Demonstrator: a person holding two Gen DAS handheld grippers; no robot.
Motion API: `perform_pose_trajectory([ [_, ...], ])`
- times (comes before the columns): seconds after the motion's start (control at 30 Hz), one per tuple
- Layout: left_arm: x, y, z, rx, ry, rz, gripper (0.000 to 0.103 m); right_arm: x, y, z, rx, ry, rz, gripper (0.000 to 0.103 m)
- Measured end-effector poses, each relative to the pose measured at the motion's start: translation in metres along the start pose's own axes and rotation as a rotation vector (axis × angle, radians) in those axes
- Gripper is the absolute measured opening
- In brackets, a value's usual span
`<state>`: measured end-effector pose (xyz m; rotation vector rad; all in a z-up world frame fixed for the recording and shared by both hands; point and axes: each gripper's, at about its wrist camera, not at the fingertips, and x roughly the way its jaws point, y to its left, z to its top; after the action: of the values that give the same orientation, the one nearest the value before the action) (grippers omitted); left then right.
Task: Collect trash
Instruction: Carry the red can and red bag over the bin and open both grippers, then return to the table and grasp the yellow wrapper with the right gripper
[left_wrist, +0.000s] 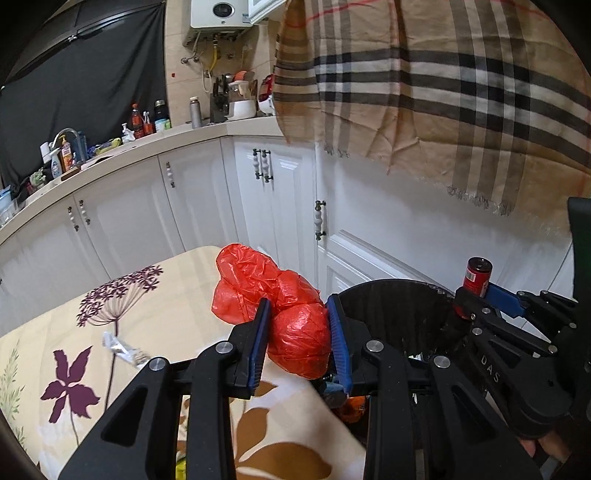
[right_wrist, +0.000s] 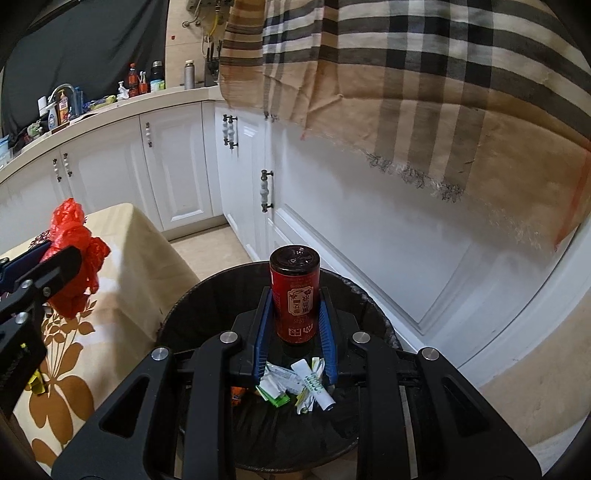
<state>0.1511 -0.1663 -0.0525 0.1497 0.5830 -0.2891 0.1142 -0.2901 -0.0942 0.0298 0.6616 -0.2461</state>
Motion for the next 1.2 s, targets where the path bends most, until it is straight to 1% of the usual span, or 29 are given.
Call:
perform_pose_trajectory([
  [0.37, 0.027, -0.021, 0.002, 0.04, 0.028, -0.015, 0.032, 0.012, -0.013, -0.003, 0.02, 0.013, -0.024, 0.023],
  [0.67, 0.04, -0.027, 0.002, 0.056, 0.048, -0.031, 0.033, 0.022, -0.016, -0.004, 0.031, 0.023, -0.033, 0.023],
  [0.7, 0.042, -0.028, 0.002, 0.056, 0.048, -0.031, 0.035, 0.023, -0.017, -0.005, 0.033, 0.022, -0.038, 0.024],
  [0.8, 0.047, -0.031, 0.002, 0.068, 0.066, -0.037, 0.038, 0.027, -0.019, -0.004, 0.045, 0.021, -0.045, 0.036],
  [0.83, 0.049, -0.032, 0.003, 0.069, 0.073, -0.039, 0.045, 0.027, -0.02, -0.004, 0.046, 0.019, -0.05, 0.036],
  [0.93, 0.048, -0.03, 0.004, 0.058, 0.068, -0.041, 0.052, 0.028, -0.021, -0.004, 0.049, 0.019, -0.052, 0.036],
  [1.2, 0.049, -0.031, 0.004, 0.057, 0.073, -0.041, 0.058, 0.023, -0.02, -0.005, 0.044, 0.011, -0.057, 0.036],
])
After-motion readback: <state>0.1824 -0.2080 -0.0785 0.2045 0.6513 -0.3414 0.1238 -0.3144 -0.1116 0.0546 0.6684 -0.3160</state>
